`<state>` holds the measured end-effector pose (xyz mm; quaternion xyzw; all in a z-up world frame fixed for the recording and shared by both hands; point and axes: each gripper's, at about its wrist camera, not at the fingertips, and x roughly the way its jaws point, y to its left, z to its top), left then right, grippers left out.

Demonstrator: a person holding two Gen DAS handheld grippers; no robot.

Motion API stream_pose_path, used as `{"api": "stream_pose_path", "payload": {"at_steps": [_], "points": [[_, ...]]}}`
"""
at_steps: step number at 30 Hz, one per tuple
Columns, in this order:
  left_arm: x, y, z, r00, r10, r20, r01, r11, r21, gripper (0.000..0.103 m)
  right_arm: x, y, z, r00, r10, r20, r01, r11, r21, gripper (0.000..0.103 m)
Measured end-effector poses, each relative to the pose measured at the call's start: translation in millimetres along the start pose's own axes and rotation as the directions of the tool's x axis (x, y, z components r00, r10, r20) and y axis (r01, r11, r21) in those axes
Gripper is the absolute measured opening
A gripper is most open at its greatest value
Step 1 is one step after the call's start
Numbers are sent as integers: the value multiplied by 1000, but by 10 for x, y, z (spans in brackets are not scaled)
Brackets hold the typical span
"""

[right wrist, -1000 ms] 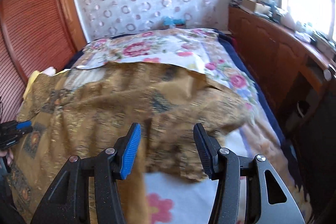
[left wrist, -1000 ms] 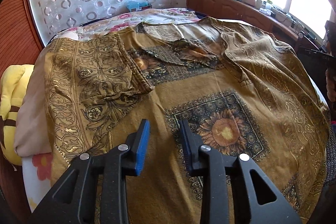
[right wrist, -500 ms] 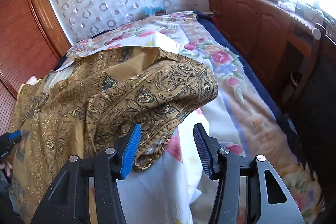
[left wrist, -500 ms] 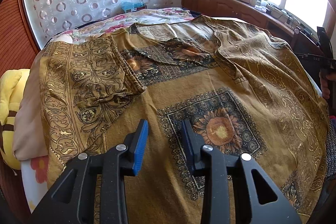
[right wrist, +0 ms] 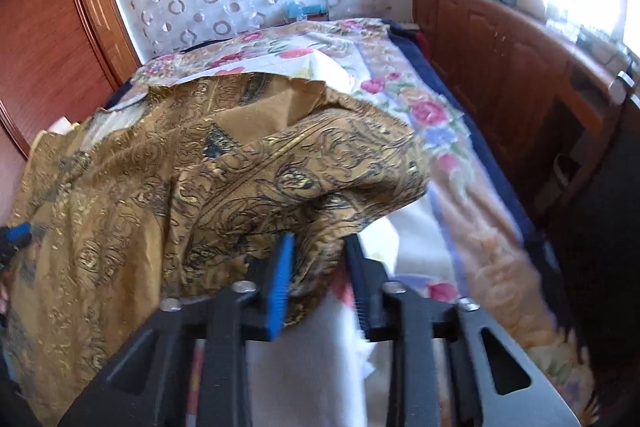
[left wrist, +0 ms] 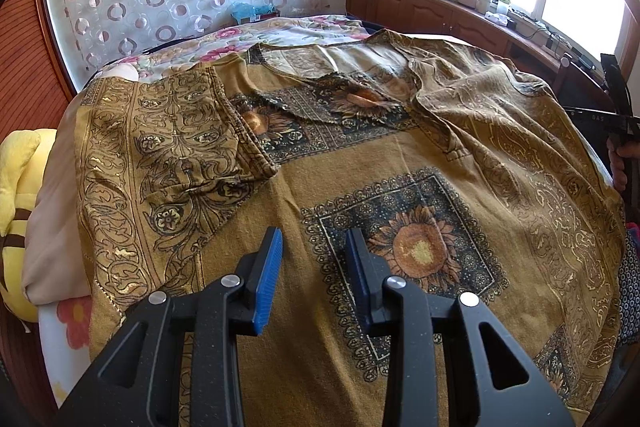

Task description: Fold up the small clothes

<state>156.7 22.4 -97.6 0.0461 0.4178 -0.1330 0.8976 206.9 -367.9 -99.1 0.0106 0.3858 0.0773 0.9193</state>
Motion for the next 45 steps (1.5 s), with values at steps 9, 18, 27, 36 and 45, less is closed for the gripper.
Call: {"api": "stream_pose_path", "payload": {"at_steps": [9,18,27,36,45], "points": [[1,-2,-1,1000,-1,0,1,1000,0,34,-513,-79,84,985,-69,158,74,997,-30,5],[0,-1,-2,1000,-2,0,2,1000,-1,34,-693,-56,98,979,-134,155,142,989,-40,5],[-1,-1,-3,1000,-1,0,1,1000,-1,34,-704,474,333,984,-4,178,25,993,-114,5],[-1,-1,-5,1000,-2,0,2,1000,-1,34,-754,1705,239,964,226,137,-170,926,-337,6],[-1,-2,-5,1000,-2,0,2,1000,-2,34,-578,1884,7,975,211,67,-169,905,-391,29]]}}
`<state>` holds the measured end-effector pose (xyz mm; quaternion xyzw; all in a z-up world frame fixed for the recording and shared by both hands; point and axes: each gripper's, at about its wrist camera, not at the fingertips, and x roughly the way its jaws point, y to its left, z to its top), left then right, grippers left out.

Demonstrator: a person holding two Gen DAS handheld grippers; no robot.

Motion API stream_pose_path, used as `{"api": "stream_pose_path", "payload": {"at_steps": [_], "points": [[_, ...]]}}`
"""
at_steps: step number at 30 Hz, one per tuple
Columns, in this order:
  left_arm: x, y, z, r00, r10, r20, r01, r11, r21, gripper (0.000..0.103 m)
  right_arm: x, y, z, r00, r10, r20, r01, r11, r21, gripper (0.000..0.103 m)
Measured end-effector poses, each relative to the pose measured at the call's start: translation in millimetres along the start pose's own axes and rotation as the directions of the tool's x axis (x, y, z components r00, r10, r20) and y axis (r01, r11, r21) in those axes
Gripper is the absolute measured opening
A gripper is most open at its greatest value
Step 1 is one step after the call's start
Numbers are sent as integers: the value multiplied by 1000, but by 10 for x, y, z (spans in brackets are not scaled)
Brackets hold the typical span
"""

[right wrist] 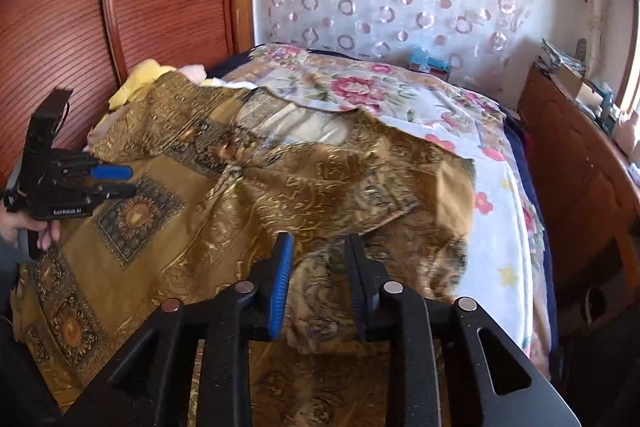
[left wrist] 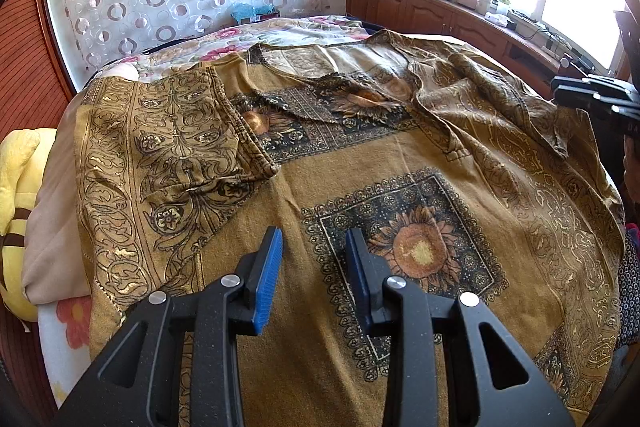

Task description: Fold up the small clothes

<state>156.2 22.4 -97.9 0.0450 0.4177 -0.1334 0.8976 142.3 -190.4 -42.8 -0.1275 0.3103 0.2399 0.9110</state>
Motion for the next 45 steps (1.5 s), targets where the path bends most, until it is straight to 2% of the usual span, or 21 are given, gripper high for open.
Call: {"api": "stream_pose_path", "payload": {"at_steps": [5,9,15,19,22,24,28,32,35,37,40,43,45], "points": [[-2,0,-1,1000,0,0,0,1000,0,34,-31,-301,9,1000,-29,-6,29,997,78,35],[-1,1,0,1000,-1,0,1,1000,0,34,226,-403,21,998,-1,-60,11,988,153,36],[-1,0,1,1000,0,0,0,1000,0,34,635,-394,234,989,58,-138,-28,977,213,36],[0,1,0,1000,-1,0,1,1000,0,34,843,-475,351,984,43,-175,3,968,250,36],[1,0,-1,1000,-1,0,1,1000,-1,34,888,-466,418,984,57,-168,-11,965,263,36],[1,2,-2,1000,0,0,0,1000,0,34,901,-381,477,985,78,-154,-38,967,252,35],[0,2,-3,1000,-1,0,1,1000,0,34,819,-110,550,979,169,-113,-146,971,188,35],[2,4,-2,1000,-1,0,1,1000,0,34,621,-36,583,985,149,-89,-139,984,108,36],[2,4,-1,1000,0,0,0,1000,0,34,386,-212,565,998,44,-45,-41,996,73,36],[1,4,-2,1000,-1,0,1,1000,0,34,331,-360,570,999,-5,-37,9,996,92,36],[0,4,-3,1000,-1,0,1,1000,-1,34,316,-663,510,995,-80,-61,87,988,131,36],[0,2,-1,1000,0,0,0,1000,0,34,472,-837,453,979,-169,-114,185,971,149,36],[0,2,-1,1000,-1,0,1,1000,0,34,630,-869,454,980,-140,-138,163,972,168,36]]}}
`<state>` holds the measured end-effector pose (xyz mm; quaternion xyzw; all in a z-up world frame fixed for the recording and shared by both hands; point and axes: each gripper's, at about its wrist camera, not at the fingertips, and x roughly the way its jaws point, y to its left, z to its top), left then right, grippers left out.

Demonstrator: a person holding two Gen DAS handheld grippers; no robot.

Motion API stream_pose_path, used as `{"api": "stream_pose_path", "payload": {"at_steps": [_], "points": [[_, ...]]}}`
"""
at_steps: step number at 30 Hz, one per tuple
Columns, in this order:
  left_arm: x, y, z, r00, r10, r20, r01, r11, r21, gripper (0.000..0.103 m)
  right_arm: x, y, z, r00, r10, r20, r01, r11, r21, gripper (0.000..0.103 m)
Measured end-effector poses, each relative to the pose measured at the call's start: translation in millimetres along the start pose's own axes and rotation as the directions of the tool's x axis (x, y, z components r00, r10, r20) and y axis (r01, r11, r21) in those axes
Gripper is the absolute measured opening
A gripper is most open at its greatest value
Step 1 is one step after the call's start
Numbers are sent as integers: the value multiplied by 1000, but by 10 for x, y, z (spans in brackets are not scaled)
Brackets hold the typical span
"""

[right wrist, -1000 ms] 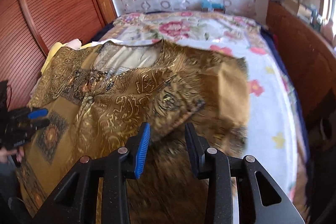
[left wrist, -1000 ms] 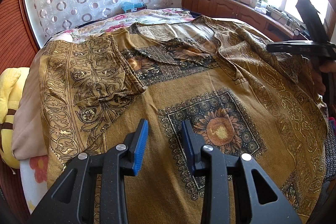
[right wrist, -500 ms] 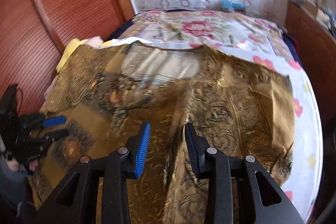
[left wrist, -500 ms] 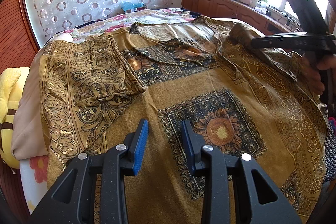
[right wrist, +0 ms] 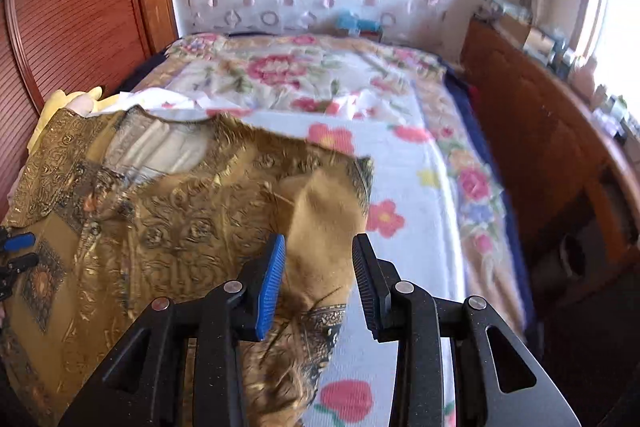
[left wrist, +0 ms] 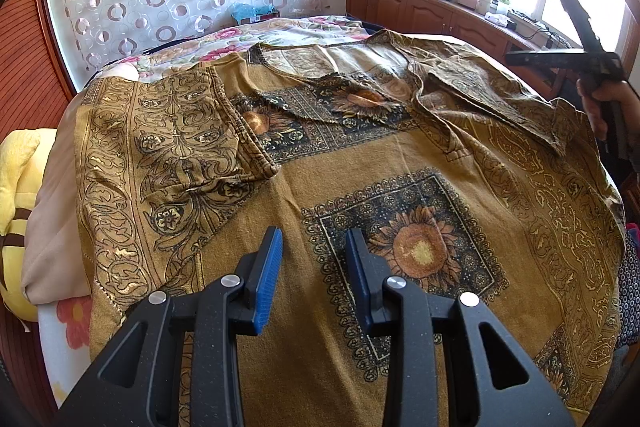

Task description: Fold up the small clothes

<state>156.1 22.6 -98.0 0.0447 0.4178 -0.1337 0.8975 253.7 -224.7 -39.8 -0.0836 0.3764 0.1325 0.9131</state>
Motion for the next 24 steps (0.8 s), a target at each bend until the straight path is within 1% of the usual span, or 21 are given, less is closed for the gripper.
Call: {"api": "stream_pose_path", "payload": {"at_steps": [4,7,8,11,12,13,15,17,18,19,22,24], "points": [[1,-2,0,1000,0,0,0,1000,0,34,227,101,65,998,40,-41,-40,999,6,36],[1,-2,-1,1000,0,0,0,1000,0,34,361,208,158,997,50,-65,-50,999,-9,36],[0,-1,-3,1000,0,0,0,1000,0,34,408,139,181,997,41,-72,-42,999,-17,36],[2,-3,-1,1000,0,0,0,1000,0,34,514,151,240,995,11,-102,-15,999,-39,36],[0,-2,-2,1000,0,0,0,1000,0,34,513,142,261,995,18,-95,-22,999,-42,25],[1,-4,-1,1000,0,0,0,1000,0,34,471,142,281,995,23,-92,-28,998,-48,10],[0,-3,-1,1000,0,0,0,1000,0,34,482,162,300,995,34,-99,-41,997,-66,4],[1,-4,-1,1000,0,0,0,1000,0,34,429,110,324,996,31,-87,-38,996,-80,2],[1,-4,-2,1000,0,0,0,1000,0,34,368,53,361,997,31,-72,-37,997,-73,1],[1,-4,-1,1000,0,0,0,1000,0,34,247,-19,322,998,21,-53,-25,998,-64,0],[0,-3,-2,1000,0,0,0,1000,0,34,10,-256,435,1000,-18,5,18,1000,-16,0],[0,-3,-2,1000,0,0,0,1000,0,34,-106,-404,494,997,-72,34,72,997,8,0]]}}
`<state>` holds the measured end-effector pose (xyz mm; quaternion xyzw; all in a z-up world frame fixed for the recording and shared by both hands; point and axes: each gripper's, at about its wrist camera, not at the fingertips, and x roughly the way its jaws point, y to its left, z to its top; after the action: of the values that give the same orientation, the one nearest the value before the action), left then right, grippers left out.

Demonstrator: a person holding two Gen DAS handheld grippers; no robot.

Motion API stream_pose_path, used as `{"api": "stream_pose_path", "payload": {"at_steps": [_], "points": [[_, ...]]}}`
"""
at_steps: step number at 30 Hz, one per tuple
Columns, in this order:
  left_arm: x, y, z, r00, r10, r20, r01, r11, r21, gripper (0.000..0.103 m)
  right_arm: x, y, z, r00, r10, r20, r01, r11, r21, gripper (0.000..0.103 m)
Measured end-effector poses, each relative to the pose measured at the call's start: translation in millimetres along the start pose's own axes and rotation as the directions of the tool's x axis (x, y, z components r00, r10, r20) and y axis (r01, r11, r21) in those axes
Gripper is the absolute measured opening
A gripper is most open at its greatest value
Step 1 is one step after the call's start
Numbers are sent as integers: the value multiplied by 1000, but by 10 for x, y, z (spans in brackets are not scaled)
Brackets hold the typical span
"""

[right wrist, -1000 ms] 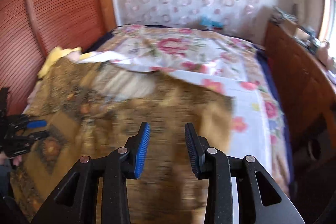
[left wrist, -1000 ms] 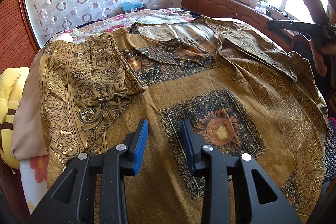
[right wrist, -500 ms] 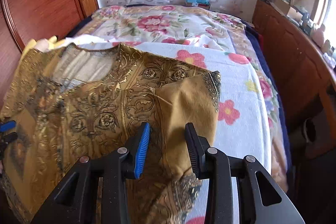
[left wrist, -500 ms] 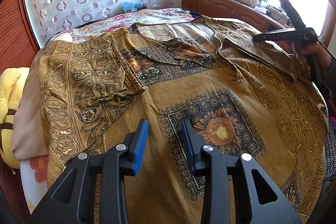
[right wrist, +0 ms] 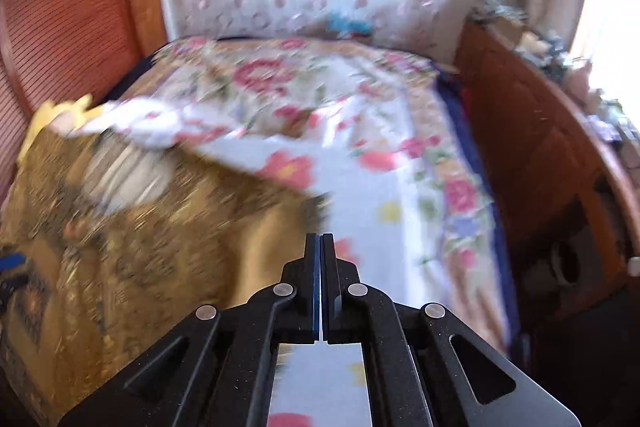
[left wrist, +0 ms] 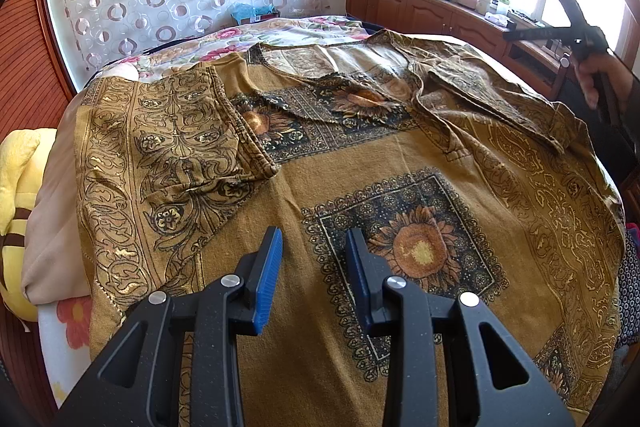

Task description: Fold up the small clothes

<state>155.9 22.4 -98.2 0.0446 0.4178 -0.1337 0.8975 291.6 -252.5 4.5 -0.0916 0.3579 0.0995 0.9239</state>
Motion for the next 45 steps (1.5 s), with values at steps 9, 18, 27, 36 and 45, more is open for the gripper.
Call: {"api": "stream_pose_path", "payload": {"at_steps": [9,18,27,36,45], "points": [[-2,-1,-2,1000,0,0,0,1000,0,34,-174,238,-302,994,109,-5,-109,994,-28,12],[-3,1,2,1000,0,0,0,1000,0,34,-517,421,-996,984,163,-64,-169,981,-91,35],[-2,2,1,1000,0,0,0,1000,0,34,-564,282,-1223,989,115,-92,-127,982,-141,11],[-2,3,2,1000,1,-1,-1,1000,1,34,-899,-88,-1410,996,86,-25,-87,996,-37,6],[-20,12,63,999,25,-38,-25,1000,1,34,-861,100,-1069,992,120,49,-116,991,-68,40]]}}
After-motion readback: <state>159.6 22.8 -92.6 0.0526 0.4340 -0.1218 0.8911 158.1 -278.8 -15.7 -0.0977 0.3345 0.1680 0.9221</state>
